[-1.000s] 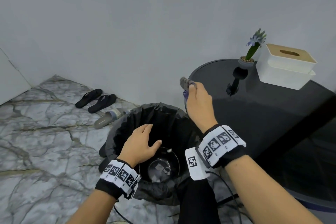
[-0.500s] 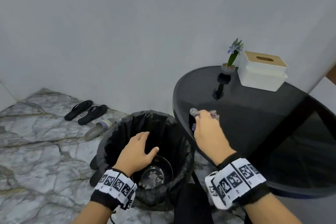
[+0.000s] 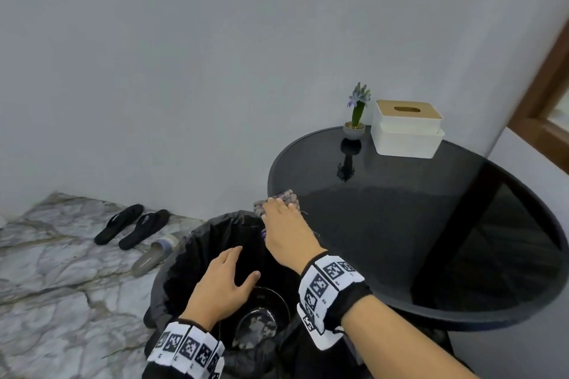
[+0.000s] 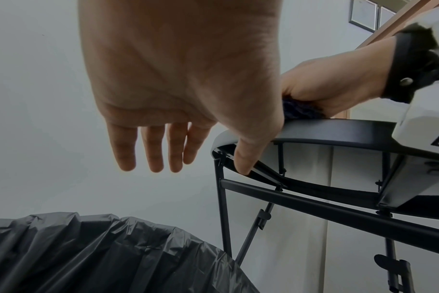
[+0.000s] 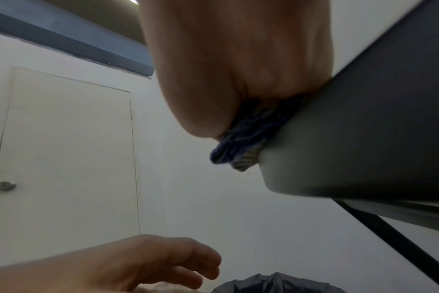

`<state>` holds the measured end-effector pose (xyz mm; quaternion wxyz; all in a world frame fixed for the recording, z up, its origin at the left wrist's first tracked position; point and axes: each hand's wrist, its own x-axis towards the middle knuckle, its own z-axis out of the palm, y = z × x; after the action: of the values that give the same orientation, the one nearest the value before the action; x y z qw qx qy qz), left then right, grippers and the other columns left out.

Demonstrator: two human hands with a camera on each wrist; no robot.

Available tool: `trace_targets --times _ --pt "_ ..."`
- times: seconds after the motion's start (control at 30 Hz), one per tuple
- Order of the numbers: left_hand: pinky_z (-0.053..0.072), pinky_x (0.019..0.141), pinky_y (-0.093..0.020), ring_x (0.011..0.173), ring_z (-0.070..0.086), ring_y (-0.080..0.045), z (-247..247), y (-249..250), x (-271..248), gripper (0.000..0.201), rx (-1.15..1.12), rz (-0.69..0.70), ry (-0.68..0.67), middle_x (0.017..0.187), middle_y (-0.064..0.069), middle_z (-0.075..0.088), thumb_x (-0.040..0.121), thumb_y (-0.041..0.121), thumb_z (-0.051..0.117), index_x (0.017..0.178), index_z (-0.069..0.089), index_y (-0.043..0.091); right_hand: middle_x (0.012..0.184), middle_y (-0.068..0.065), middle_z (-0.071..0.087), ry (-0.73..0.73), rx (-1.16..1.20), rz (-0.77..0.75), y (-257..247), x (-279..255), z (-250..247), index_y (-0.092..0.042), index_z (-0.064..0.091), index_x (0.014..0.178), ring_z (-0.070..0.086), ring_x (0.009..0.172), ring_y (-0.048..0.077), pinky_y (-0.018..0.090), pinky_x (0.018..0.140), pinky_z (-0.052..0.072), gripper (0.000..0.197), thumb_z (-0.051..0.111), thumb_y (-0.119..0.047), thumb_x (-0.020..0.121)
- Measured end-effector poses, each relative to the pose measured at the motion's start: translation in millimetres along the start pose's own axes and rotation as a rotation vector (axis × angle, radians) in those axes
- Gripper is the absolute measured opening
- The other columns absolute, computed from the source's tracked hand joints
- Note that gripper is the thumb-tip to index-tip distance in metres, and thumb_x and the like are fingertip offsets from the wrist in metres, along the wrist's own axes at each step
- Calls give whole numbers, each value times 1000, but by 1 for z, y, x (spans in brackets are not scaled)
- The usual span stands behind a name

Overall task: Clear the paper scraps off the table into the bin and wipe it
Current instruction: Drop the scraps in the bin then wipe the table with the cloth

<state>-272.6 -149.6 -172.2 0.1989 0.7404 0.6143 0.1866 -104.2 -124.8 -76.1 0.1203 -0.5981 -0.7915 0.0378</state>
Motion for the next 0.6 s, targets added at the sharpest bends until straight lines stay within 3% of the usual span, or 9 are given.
trace_targets --times 0.07,0.2,0.4,0.5,0.6 --pt "36 110 -33 141 33 -14 0 1 1 81 3 -3 0 156 4 34 87 65 48 152 29 20 144 13 40 -27 58 -25 4 -11 -10 -3 38 135 35 131 28 38 112 21 39 36 -14 98" --pt "34 110 -32 141 35 -15 -1 8 1 80 -1 0 14 155 3 35 88 62 52 151 30 19 155 12 29 -46 90 -124 14 -43 -18 -3 30 144 20 144 24 37 119 13 45 32 -18 101" --pt "34 111 -35 140 37 -17 -13 27 4 77 -36 47 80 153 0 39 87 59 54 150 33 19 157 4 28 33 142 -73 29 -94 -18 -11 27 149 19 146 14 24 116 1 55 18 -33 100" --pt "31 115 -36 141 36 -17 -20 47 6 75 -84 108 131 153 -1 38 89 57 54 150 34 18 155 3 32 75 118 -48 37 -115 -18 -11 29 148 22 145 13 25 117 4 57 19 -38 99" --pt "33 115 -41 141 34 -15 -25 66 6 77 -92 164 152 153 2 37 87 65 46 149 33 22 154 3 34 98 92 -28 45 -132 -20 -12 32 148 24 144 13 28 119 8 56 24 -39 99"
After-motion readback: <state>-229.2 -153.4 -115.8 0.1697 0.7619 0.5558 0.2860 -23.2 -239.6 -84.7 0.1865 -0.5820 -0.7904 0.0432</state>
